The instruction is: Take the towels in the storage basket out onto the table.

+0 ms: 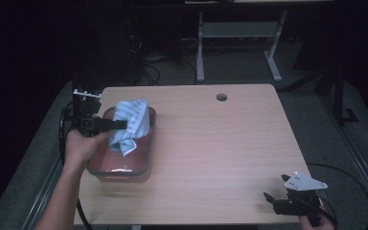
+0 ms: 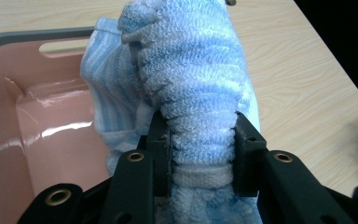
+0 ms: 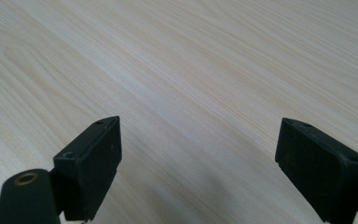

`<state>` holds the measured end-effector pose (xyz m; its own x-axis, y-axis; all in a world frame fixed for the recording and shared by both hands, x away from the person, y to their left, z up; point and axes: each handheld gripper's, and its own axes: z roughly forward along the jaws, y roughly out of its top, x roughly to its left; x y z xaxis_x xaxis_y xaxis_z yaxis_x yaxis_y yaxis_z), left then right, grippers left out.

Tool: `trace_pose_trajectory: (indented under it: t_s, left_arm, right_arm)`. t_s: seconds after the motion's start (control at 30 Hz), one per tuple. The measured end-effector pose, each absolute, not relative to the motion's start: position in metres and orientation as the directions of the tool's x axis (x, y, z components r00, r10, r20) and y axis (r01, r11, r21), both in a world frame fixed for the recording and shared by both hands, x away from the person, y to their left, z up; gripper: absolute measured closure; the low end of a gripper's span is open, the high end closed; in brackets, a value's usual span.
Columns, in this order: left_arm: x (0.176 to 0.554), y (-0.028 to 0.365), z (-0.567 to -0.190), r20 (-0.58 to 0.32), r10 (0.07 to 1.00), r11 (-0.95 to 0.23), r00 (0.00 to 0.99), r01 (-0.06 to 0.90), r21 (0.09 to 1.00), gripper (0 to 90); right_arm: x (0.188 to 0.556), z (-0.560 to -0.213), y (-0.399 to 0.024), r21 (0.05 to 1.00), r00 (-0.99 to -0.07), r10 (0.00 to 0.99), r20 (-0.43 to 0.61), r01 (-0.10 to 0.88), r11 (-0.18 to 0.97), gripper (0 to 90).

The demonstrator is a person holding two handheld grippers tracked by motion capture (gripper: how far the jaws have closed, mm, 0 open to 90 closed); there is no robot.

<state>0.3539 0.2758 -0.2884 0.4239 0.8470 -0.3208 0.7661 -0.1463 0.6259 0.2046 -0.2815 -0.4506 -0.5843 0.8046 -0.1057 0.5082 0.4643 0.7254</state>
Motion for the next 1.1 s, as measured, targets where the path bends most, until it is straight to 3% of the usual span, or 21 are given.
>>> trace_pose_trajectory:
  t_s: [1.1]
  left_arm:
    - [0.357, 0.218, -0.255, -0.302, 0.793, -0.214, 0.529, 0.706, 0.675, 65.3]
  right_arm:
    - [0.204, -0.449, -0.281, 0.727, -0.576, 0.809, -0.113, 0.507, 0.463, 13.8]
